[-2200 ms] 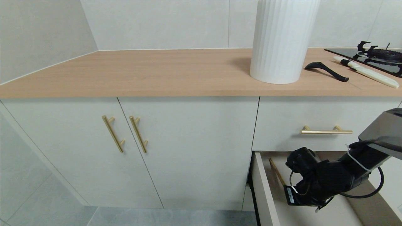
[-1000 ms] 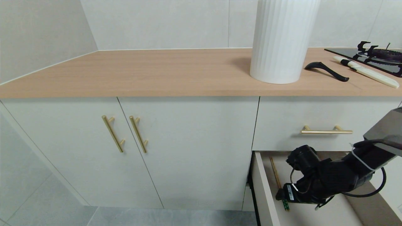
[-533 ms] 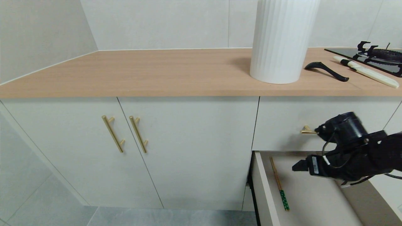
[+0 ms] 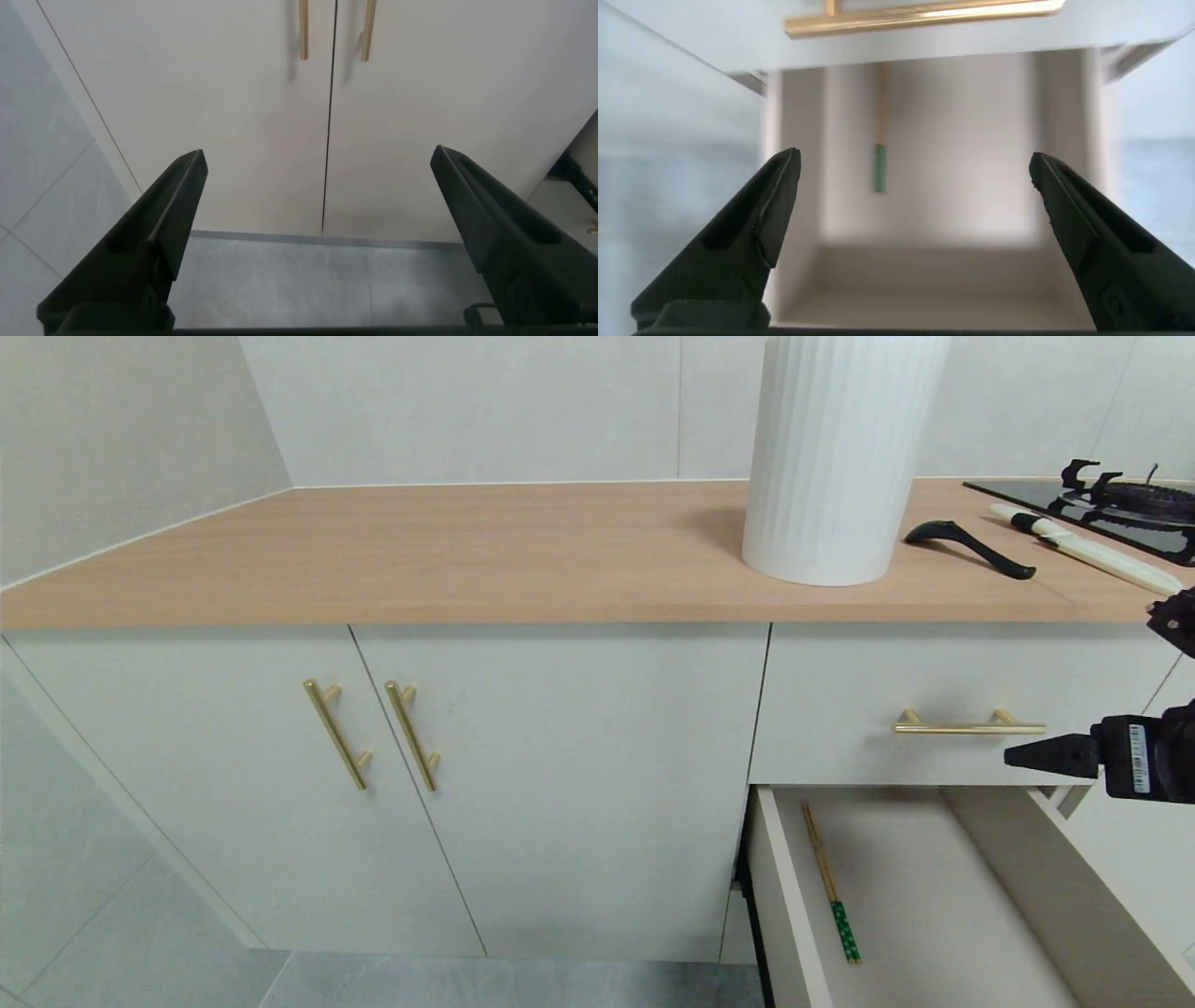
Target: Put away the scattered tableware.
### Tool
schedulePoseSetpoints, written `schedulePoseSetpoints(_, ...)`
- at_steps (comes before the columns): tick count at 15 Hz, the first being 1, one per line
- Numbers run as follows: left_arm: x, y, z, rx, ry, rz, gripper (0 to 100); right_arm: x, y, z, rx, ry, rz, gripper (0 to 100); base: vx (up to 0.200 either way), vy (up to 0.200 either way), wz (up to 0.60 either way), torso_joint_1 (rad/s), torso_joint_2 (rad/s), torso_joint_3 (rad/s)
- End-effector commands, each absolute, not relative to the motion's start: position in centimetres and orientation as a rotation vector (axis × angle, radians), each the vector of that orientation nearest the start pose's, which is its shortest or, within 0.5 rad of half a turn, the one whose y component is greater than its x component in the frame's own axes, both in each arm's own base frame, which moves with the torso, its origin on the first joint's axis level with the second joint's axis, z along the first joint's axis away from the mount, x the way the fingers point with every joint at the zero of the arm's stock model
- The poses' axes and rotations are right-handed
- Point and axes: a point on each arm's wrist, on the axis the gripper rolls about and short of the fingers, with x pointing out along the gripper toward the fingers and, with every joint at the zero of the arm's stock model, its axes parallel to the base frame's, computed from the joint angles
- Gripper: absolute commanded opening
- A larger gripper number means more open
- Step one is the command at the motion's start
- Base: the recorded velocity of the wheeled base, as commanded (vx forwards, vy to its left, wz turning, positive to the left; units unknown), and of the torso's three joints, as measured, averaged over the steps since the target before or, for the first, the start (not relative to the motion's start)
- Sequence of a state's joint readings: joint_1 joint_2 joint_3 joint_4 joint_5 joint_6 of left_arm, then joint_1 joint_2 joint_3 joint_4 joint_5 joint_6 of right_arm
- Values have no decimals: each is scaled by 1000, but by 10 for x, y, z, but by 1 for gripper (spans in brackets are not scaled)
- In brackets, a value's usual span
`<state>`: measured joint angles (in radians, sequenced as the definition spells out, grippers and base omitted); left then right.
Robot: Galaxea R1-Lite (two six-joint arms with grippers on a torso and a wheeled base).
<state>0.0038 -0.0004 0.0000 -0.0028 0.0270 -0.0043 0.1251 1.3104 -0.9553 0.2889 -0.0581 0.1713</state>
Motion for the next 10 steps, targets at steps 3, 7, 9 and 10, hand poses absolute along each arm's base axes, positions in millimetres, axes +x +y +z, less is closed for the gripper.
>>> schedulePoseSetpoints(3, -23, 1, 76, -5, -3, 32, 100, 176, 18, 246, 103, 595, 15, 100, 0, 0, 0, 0, 0, 0)
schedulePoseSetpoints(7, -23, 1, 76, -6, -3, 32, 100, 163, 18, 250, 70, 558, 53, 100, 0, 0, 0, 11, -70, -52)
schedulePoseSetpoints(9, -23, 1, 76, -5, -3, 32, 100, 161, 17, 250, 64, 558, 55, 100, 0, 0, 0, 80, -249, -281)
schedulePoseSetpoints(10, -23, 1, 76, -5, -3, 32, 100, 161, 17, 249, 57, 559, 57, 100, 0, 0, 0, 100, -256, -315)
